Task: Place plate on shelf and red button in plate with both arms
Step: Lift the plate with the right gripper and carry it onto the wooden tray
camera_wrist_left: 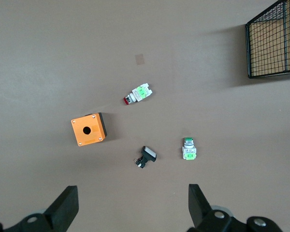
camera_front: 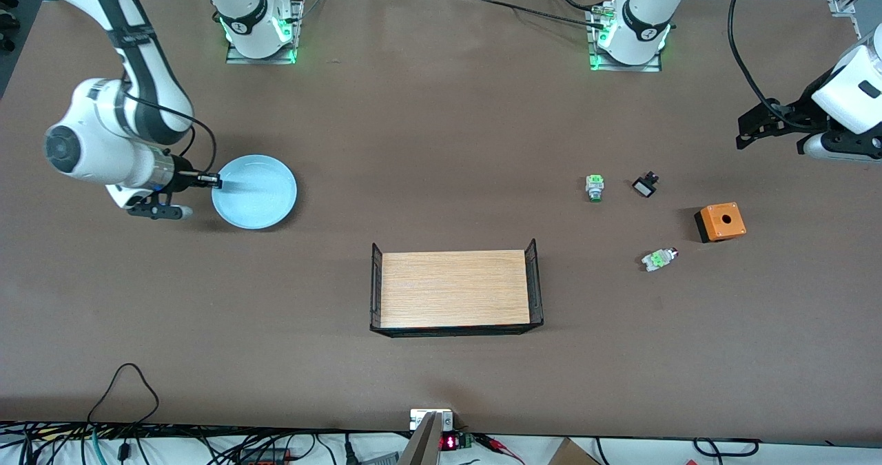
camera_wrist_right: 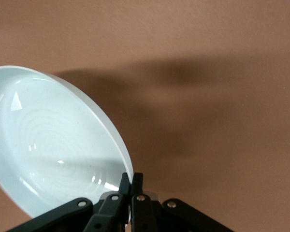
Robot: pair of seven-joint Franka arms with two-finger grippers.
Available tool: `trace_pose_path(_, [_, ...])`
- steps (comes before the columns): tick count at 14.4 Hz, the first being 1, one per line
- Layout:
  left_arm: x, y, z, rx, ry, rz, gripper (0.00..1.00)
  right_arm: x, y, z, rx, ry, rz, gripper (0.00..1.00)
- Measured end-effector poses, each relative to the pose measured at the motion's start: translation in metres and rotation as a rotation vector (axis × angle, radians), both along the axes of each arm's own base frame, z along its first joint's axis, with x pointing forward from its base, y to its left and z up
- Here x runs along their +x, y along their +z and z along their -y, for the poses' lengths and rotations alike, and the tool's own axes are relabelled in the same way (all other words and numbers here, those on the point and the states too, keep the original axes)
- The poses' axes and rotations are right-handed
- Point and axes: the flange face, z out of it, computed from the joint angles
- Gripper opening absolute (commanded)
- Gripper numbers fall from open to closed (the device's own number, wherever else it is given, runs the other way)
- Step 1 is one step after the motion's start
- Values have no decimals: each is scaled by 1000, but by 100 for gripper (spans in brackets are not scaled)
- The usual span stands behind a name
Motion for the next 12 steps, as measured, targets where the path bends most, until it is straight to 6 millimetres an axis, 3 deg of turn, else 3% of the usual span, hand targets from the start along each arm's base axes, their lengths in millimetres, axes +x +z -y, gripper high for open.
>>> trace_pose_path(3, [0,0,0,0,0,0,100,18,51,-6,31,4,19,0])
trace_pose_path(6, [0,0,0,0,0,0,100,29,96,-25,72,16,15,0])
trace_pose_path(9, [0,0,0,0,0,0,100,40,138,-55,95,-49,-10,0])
trace_pose_path(12, [0,0,0,0,0,0,100,45,174,-100,73,-138,-28,0])
